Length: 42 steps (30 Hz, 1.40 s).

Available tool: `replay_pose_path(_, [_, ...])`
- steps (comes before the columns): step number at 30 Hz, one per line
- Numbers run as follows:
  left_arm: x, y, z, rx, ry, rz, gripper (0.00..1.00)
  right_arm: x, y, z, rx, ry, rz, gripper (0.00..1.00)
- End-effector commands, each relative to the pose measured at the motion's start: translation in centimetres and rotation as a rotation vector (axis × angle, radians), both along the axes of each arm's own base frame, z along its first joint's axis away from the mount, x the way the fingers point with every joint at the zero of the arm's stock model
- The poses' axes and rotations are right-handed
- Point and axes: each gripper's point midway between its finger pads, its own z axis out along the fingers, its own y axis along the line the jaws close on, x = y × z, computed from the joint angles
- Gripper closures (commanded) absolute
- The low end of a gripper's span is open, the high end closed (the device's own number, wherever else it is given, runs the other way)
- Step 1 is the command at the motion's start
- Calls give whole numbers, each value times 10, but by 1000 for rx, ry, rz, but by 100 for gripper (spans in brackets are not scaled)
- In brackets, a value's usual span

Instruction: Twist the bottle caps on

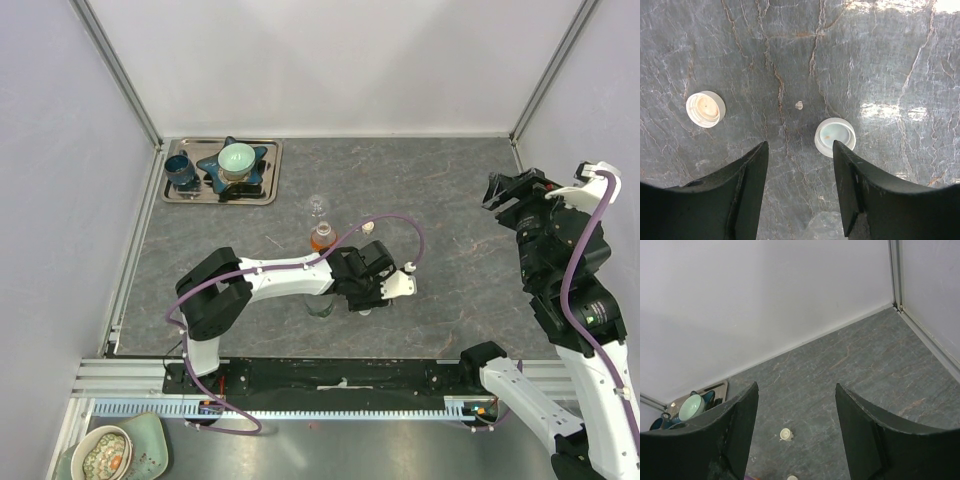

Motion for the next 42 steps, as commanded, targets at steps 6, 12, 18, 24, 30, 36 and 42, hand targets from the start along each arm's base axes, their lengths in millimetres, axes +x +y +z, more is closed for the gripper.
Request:
replay_pose_path(6, [-2,-11,1,-43,-4,-49,39,3,6,-4,0,6,27,29])
replay_pose_path(12, [-2,-12,-7,-36,-1,-49,41,4,6,-6,-1,10,29,30])
replay_pose_path(18, [5,-14,-16,-11,-32,-49,50,2,7,-5,3,4,33,29])
replay_pose_path(24, [13,-17,-20,30,-81,-66,58,2,8,-4,6,0,42,30])
replay_pose_path(30, [13,-23,-16,38,-94,-82,87,1,10,-4,10,0,51,30])
replay_pose_path(36, [11,-30,-4,22,-93,-83,98,-1,8,0,9,-12,49,30])
replay_pose_path(42, [14,-45,30,-36,-89,-67,98,-5,5,17,4,-44,41,31])
